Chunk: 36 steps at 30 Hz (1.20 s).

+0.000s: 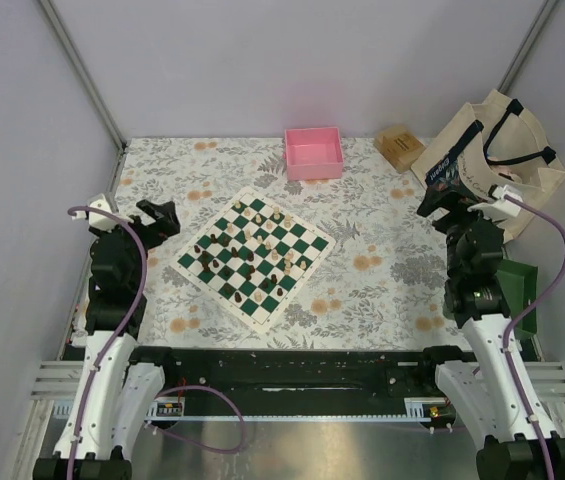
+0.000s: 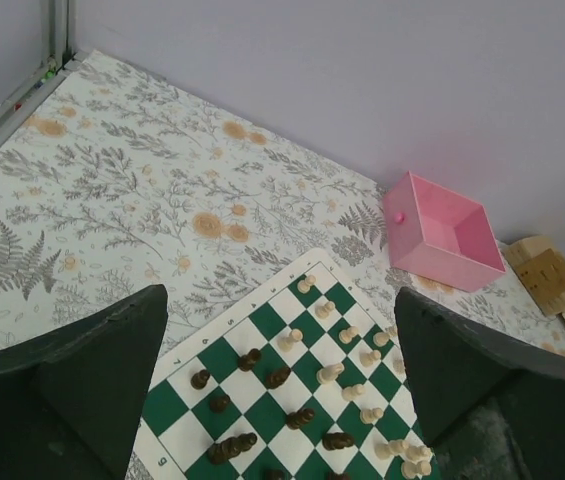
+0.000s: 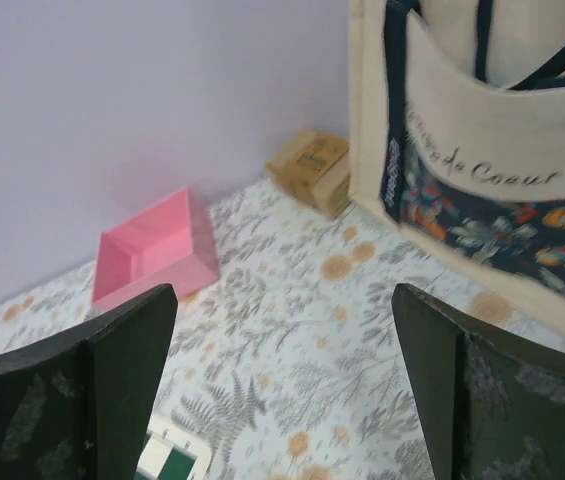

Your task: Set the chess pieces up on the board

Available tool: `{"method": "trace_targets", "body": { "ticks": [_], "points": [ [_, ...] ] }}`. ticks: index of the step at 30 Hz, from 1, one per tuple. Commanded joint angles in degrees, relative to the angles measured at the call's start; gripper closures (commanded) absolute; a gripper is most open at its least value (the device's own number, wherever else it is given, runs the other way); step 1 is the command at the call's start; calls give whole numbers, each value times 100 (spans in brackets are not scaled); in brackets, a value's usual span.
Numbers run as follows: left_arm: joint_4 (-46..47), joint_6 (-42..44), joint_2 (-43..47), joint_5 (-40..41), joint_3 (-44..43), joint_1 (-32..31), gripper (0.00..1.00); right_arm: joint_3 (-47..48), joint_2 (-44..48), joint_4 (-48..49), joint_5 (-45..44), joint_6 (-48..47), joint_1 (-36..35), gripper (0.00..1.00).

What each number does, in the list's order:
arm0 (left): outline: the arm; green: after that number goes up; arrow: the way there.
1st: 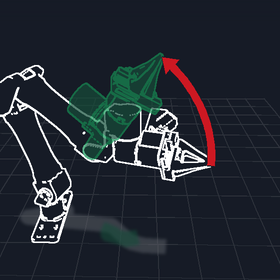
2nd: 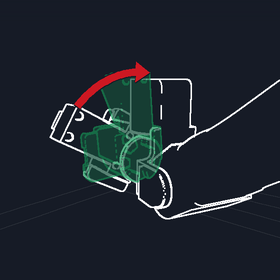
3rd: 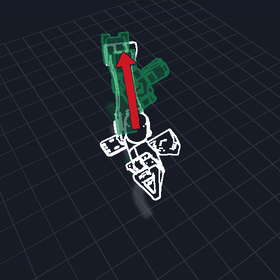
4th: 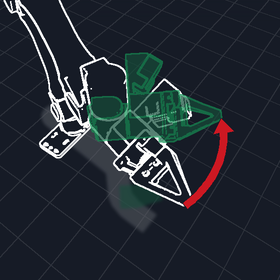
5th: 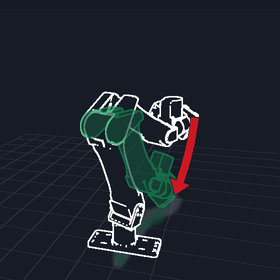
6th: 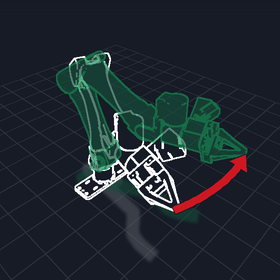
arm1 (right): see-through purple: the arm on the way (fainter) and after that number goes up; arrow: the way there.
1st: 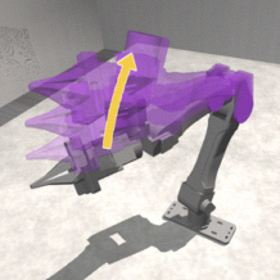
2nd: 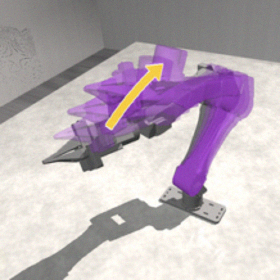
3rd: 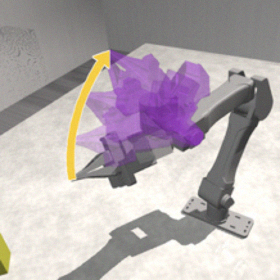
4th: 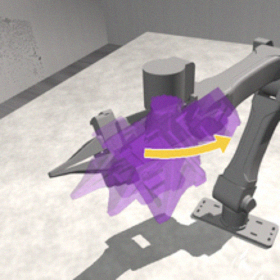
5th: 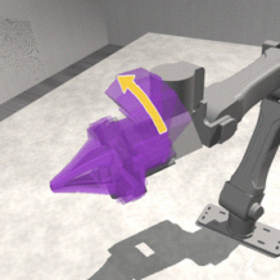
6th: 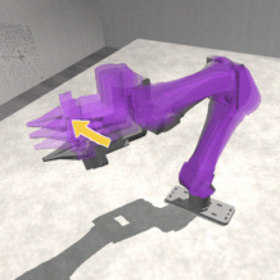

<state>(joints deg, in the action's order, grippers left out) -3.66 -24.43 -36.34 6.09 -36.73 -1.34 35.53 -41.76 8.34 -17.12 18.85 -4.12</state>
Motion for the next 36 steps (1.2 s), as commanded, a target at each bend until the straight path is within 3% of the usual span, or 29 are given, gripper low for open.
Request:
{"method": "trace_targets", "body": {
  "ticks": [1,3,5,8,14,17,24,34,36],
  "points": [
    [-685,-868,215,688,140,3,1,455,-96,-1677,1182,653,-1,2],
    [-1379,-1326,75,1313,-87,2,1,420,-52,-1486,1981,988,-1,2],
    [-2310,-1949,-171,1736,-368,3,1,132,-43,-689,2799,1111,-1,2],
    [-2894,-1866,-383,1678,-528,2,1,-292,-340,237,3286,1436,-1,2],
    [-2360,-1609,582,1026,33,-6,1,701,-1677,-1010,3804,1059,-1,2],
    [-2104,-1697,979,1026,385,2,1,805,-2124,-1402,3454,1226,-1,9],
    [-2692,-1592,628,938,166,3,1,1799,-3785,-2213,4595,831,-54,35],
    [-2490,-1548,417,640,131,3,1,2441,-5183,-2592,4218,488,-730,39],
    [-2499,-1539,434,587,148,2,1,2607,-5456,-2557,4191,488,-827,44]
  ]
}}
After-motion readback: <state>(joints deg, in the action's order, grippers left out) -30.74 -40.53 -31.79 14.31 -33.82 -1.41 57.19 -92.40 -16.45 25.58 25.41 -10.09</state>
